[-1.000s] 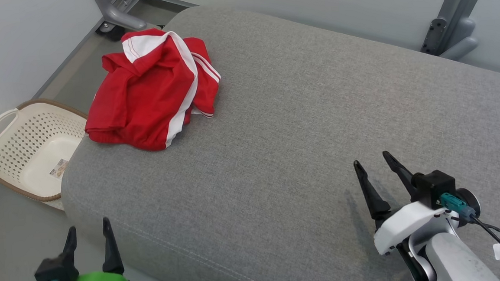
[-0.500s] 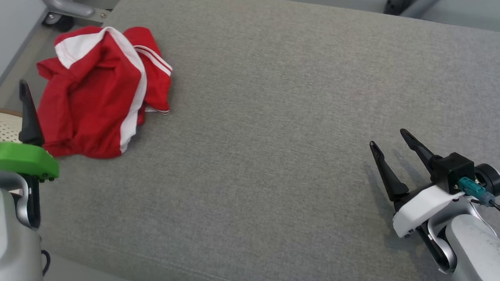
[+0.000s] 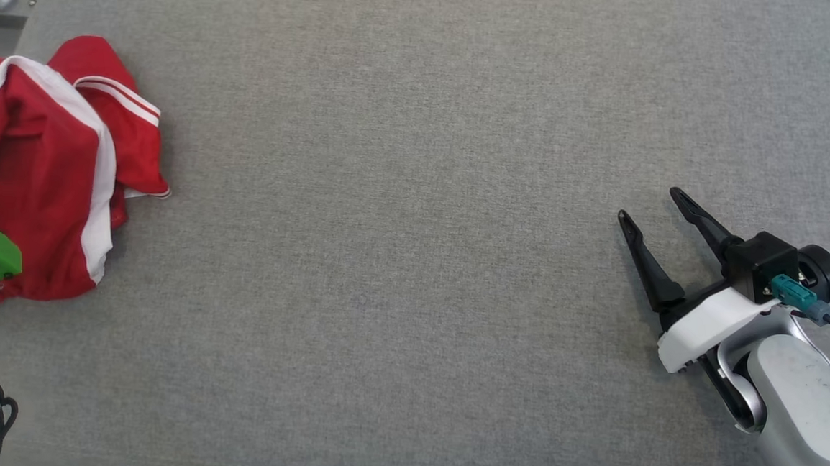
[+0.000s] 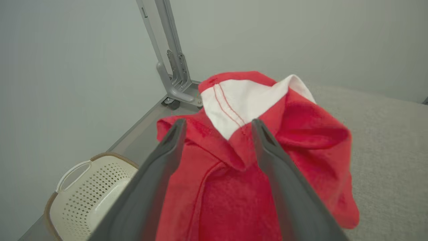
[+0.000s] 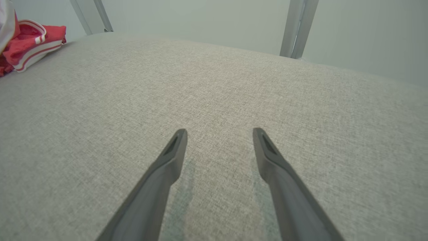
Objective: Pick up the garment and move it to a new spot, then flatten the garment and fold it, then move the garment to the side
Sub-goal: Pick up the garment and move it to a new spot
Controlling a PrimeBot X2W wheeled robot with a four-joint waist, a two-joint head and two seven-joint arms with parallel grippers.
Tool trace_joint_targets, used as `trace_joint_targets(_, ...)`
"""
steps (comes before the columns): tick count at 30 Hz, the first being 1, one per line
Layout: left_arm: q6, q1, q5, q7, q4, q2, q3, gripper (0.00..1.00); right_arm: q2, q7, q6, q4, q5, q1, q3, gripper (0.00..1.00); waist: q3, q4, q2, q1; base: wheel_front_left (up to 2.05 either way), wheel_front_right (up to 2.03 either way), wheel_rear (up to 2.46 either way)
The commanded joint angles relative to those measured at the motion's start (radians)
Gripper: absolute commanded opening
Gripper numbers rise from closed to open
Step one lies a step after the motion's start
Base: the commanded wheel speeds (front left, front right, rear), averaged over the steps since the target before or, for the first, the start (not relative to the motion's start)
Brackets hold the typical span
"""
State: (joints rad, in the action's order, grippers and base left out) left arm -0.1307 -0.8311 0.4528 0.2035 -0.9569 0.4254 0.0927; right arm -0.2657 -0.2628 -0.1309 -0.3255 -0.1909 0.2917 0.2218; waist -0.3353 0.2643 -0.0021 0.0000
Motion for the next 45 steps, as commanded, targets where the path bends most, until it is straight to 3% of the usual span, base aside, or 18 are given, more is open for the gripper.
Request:
trace_joint_targets(1,0.01,-0.023,0.016,0.003,-0.037,-0.005,-0.008,1.0,-0.008,-0.003,0.0,0.005,-0.007,0.009,0.0,1.0,-0.038,-0.039,0.0021,0.0,0.0,0.0,0.0)
trace_joint_targets(10,0.038,-0.046,0.015,0.045,-0.128,-0.016,-0.011,1.0,-0.001,-0.003,0.0,-0.004,-0.004,0.004,-0.001,1.0,-0.025,-0.041,0.0021,0.0,0.0,0.0,0.0)
trace_joint_targets(11,0.037,-0.046,0.014,0.047,-0.133,-0.016,-0.011,0.91,0.001,-0.003,0.0,-0.005,-0.003,0.003,0.001,1.0,-0.022,-0.041,0.0021,0.0,0.0,0.0,0.0)
trace_joint_targets(12,0.037,-0.046,0.014,0.047,-0.133,-0.016,-0.011,0.91,0.001,-0.003,0.0,-0.005,-0.003,0.003,0.001,1.0,-0.022,-0.041,0.0021,0.0,0.0,0.0,0.0)
trace_joint_targets(13,0.048,-0.047,0.001,0.054,-0.136,-0.009,-0.007,0.02,0.005,-0.003,0.0,-0.004,-0.001,0.005,0.002,1.0,-0.016,-0.041,0.0021,0.0,0.0,0.0,0.0)
trace_joint_targets(21,0.044,-0.059,-0.022,0.062,-0.092,0.001,0.001,0.0,0.022,-0.003,0.0,-0.018,-0.006,-0.004,0.004,1.0,0.01,-0.048,0.0021,0.0,0.0,0.0,0.0)
trace_joint_targets(25,0.031,-0.071,-0.074,0.061,0.041,0.015,0.02,0.0,0.045,-0.003,0.0,-0.029,-0.014,-0.016,-0.002,1.0,0.045,-0.063,0.0021,0.0,0.0,0.0,0.0)
trace_joint_targets(33,0.0,-0.174,-0.17,0.061,0.294,-0.058,0.2,0.0,0.118,-0.003,0.0,-0.057,-0.028,-0.057,-0.014,1.0,0.173,-0.14,0.0021,0.0,0.0,0.0,0.0)
trace_joint_targets(39,0.0,-0.227,-0.066,0.036,0.466,-0.13,0.409,0.0,0.159,-0.003,0.0,-0.069,-0.031,-0.1,-0.018,1.0,0.249,-0.248,0.0021,0.0,0.0,0.0,0.0)
trace_joint_targets(45,0.003,-0.245,0.056,0.037,0.563,-0.198,0.409,0.0,0.177,-0.003,0.0,-0.064,-0.033,-0.116,-0.035,1.0,0.25,-0.348,0.0021,0.0,0.0,0.0,0.0)
